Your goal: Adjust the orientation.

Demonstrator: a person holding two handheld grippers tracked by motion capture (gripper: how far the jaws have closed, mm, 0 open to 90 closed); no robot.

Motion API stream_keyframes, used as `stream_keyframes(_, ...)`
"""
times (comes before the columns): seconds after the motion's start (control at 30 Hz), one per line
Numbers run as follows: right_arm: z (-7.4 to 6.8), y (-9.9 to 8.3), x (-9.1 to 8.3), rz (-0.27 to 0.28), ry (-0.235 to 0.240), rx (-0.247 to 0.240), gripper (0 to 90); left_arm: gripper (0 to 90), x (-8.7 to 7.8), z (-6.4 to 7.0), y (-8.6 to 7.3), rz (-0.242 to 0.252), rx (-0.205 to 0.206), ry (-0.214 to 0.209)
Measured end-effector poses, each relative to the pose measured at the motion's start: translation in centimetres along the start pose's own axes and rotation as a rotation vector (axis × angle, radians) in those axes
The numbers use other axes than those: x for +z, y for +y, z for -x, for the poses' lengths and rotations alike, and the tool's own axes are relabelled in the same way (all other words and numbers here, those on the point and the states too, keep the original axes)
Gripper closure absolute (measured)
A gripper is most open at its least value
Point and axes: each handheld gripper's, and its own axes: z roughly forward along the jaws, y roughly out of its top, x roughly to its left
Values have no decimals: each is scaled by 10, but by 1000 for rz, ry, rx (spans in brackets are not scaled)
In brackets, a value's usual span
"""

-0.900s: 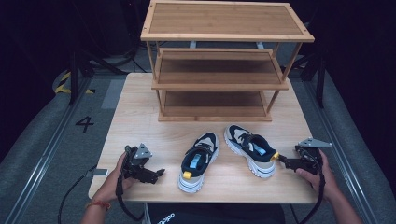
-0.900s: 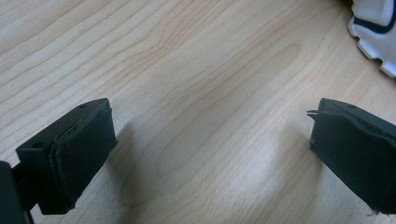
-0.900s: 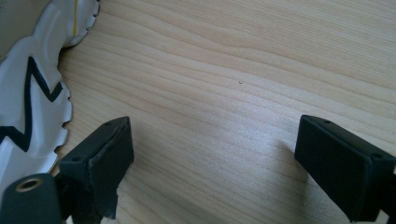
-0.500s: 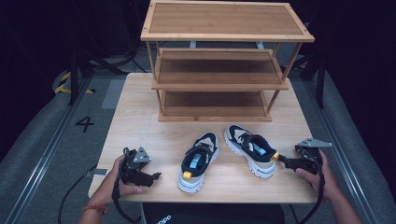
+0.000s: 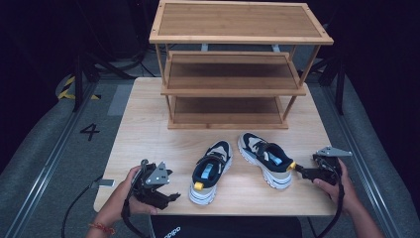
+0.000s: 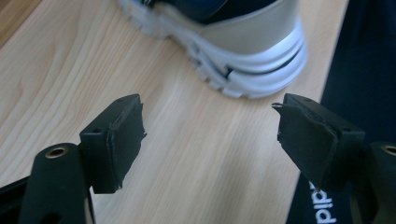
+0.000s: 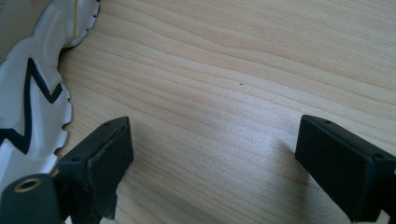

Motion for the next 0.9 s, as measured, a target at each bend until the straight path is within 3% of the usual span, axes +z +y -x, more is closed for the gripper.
stream_keyframes(0.07, 0, 0, 0, 0, 0, 1, 116, 250, -1, 4, 6, 13, 12, -17)
stream_keyframes(0.1, 0, 0, 0, 1, -2, -2, 116, 305, -1, 7, 12, 14, 33, -46)
stream_keyframes(0.13, 0, 0, 0, 1, -2, -2, 116, 318, 0, 9, 15, 6, 42, -46)
stream_keyframes(0.27, 0, 0, 0, 1, 0, -2, 116, 375, 9, 13, 19, -48, 55, -60)
stream_keyframes(0.33, 0, 0, 0, 1, 0, -3, 116, 387, 24, 13, 20, -89, 47, -65)
stream_keyframes(0.47, 0, 0, 0, 1, 0, -4, 117, 443, 41, 18, 28, -145, 79, -64)
stream_keyframes(0.53, 0, 0, 0, 1, 1, -4, 116, 454, 44, 18, 29, -154, 79, -70)
stream_keyframes(0.57, 0, 0, 0, 1, 1, -4, 116, 464, 45, 19, 30, -127, 72, -97)
stream_keyframes(0.67, 0, 0, 0, 1, 2, -4, 116, 498, 46, 20, 32, -120, 70, -126)
stream_keyframes(0.9, 0, 0, 0, 0, 2, -5, 116, 539, 59, 30, 51, -113, 116, -168)
